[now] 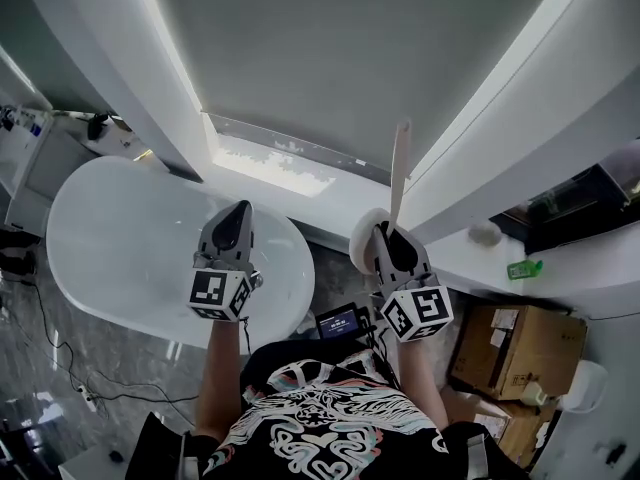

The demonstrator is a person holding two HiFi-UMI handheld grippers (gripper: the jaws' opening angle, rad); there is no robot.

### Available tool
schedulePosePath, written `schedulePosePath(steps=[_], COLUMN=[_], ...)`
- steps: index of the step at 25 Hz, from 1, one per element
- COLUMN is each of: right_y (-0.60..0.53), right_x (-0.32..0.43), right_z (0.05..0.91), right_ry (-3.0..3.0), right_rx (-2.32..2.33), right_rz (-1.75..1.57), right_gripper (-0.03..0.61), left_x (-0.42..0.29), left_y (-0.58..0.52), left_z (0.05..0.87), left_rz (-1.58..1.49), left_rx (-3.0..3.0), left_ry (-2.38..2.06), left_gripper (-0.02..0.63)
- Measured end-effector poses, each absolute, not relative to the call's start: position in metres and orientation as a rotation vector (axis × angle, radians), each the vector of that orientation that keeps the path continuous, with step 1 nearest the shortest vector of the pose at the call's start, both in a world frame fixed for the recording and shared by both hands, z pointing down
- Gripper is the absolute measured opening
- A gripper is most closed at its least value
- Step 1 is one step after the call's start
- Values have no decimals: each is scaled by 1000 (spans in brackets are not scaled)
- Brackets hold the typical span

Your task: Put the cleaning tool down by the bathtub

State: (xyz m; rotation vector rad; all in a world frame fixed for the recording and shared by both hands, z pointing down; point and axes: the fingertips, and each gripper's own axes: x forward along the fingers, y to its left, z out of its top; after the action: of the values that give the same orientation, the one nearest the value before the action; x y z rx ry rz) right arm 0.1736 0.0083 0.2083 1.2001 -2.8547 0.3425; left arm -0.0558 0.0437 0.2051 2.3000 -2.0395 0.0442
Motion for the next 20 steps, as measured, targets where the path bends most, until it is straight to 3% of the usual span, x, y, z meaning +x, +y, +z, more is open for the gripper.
schedulePosePath(steps=[20], right_y=[-47], right_x=[138], right_z=[212], right_ry=[-2861], right_rx=[1115], right_rz=[311], right_gripper=[71], left_x=[-90], left_y=[-4], left_z=[201], left_rz=[12], left_rx=[2237], left_ry=[-2113], left_gripper=[17])
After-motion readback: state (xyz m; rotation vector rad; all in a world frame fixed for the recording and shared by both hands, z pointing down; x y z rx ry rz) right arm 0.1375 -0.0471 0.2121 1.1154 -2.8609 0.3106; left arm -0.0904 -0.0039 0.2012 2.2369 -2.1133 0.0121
